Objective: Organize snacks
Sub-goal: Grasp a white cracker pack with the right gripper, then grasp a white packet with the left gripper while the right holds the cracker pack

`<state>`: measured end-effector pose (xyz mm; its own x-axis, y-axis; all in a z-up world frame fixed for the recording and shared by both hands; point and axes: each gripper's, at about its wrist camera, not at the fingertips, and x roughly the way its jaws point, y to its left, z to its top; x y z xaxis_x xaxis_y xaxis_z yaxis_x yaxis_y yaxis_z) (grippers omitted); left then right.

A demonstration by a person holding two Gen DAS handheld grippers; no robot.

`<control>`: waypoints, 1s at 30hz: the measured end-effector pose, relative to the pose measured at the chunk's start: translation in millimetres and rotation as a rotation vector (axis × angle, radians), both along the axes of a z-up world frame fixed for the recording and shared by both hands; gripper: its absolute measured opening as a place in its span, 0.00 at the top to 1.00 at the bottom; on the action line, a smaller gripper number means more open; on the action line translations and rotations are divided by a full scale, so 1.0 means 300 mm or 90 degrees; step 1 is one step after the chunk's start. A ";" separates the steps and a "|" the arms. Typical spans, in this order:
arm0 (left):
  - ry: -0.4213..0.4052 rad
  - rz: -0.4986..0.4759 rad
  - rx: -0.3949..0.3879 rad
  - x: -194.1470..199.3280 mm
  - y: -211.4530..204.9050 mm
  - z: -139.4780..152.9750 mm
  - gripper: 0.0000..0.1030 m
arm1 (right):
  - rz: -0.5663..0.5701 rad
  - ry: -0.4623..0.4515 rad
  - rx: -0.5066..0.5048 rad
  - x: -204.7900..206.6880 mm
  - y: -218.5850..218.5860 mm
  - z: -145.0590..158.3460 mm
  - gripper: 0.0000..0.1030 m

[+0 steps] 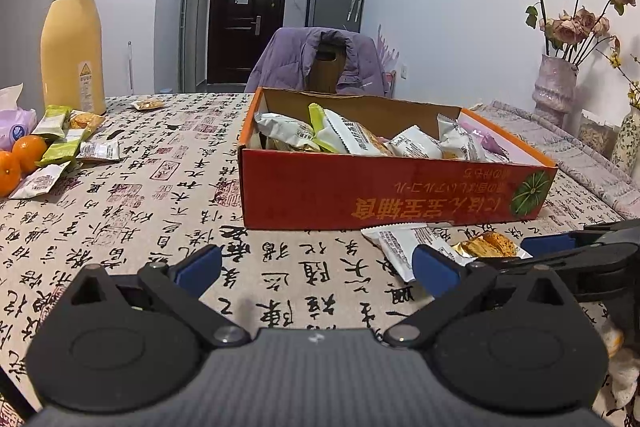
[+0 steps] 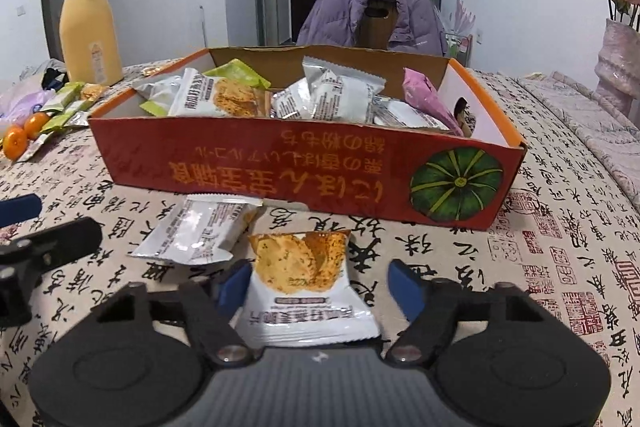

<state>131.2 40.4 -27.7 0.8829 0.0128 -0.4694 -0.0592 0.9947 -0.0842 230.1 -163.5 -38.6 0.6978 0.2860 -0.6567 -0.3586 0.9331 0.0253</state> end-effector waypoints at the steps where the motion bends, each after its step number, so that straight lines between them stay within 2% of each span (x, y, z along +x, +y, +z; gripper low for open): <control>1: 0.000 0.000 0.000 0.000 0.000 0.000 0.00 | 0.004 -0.001 0.002 -0.003 0.000 0.000 0.36; 6: 0.001 0.003 -0.003 0.002 0.003 0.000 0.00 | 0.020 -0.006 0.008 -0.016 -0.001 0.007 0.54; 9: 0.003 0.004 -0.004 0.004 0.003 -0.001 0.00 | 0.023 -0.007 0.017 -0.026 -0.013 0.012 0.59; 16: 0.006 0.007 -0.004 0.006 0.005 -0.004 0.00 | -0.002 -0.038 0.032 -0.044 -0.090 0.039 0.59; 24: 0.021 0.016 -0.003 0.022 0.006 -0.008 0.00 | -0.065 -0.082 0.002 -0.024 -0.181 0.039 0.59; 30: 0.043 0.011 0.002 0.035 -0.023 0.015 0.00 | -0.072 -0.106 -0.008 -0.021 -0.186 0.029 0.59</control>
<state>141.6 33.5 -23.3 0.8486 0.0298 -0.5282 -0.0822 0.9937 -0.0760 223.9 -219.2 -30.0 0.8242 0.1919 -0.5328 -0.2497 0.9676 -0.0377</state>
